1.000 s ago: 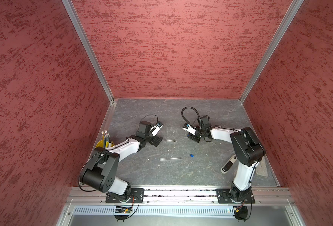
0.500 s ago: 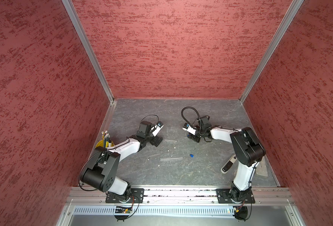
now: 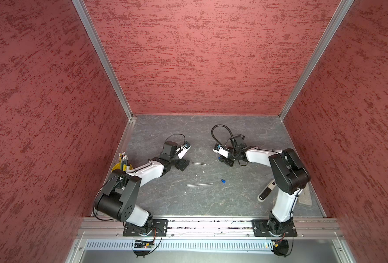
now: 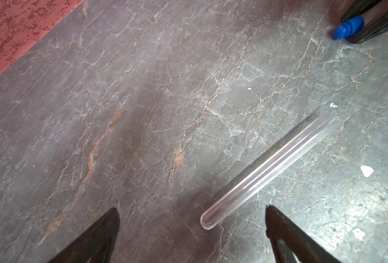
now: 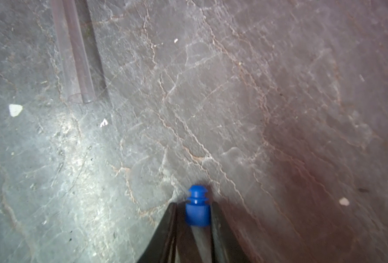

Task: Insert stoppers into test tubes
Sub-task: Pick up the stopper from the center of the board.

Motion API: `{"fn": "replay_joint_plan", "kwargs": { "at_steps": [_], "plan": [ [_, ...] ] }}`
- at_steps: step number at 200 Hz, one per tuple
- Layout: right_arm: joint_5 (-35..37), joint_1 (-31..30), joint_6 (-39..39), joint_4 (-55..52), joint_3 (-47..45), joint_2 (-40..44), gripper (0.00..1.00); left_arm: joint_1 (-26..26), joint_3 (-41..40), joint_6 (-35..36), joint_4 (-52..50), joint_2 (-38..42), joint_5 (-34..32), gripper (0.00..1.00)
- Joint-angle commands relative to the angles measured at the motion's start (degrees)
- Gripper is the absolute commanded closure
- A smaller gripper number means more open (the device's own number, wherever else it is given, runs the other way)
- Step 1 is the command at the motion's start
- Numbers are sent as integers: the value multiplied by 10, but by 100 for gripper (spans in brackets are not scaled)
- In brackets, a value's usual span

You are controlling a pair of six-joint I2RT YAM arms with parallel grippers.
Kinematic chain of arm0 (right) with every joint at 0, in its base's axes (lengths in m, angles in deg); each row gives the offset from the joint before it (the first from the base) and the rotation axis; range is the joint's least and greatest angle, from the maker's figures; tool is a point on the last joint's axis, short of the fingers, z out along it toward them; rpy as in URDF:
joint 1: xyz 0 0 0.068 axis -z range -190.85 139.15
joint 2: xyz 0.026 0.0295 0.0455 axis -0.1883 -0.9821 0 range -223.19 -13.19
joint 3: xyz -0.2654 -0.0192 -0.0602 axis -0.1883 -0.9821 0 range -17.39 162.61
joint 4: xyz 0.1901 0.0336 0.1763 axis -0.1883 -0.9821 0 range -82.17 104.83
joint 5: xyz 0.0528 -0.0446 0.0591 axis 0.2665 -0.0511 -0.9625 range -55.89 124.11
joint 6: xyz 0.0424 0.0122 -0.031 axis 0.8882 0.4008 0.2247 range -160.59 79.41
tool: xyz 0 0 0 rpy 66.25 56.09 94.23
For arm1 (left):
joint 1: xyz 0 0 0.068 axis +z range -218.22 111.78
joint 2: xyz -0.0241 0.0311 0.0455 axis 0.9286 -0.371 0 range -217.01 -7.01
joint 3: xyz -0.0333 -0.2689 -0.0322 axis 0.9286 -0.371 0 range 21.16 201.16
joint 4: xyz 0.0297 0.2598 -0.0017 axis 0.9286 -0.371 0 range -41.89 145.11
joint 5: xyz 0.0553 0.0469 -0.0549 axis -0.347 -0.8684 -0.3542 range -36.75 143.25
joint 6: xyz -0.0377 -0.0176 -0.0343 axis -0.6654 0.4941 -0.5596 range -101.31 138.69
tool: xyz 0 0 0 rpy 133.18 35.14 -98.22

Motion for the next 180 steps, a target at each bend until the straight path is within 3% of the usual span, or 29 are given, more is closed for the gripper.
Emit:
{"fn": "replay_joint_plan", "kwargs": {
  "at_steps": [1,72,125,180],
  "plan": [
    [9,1,-9,-41,-8,-3,75,-3,13,7,-2,-4,-3,1],
    [14,1,-14,-44,-6,-3,85,-4,14,12,-4,-8,-3,0],
    [11,1,-12,-38,-11,15,84,-6,34,33,-51,-10,46,0],
    [17,1,-16,-39,-8,9,79,-7,57,36,-80,-21,51,0]
  ]
}}
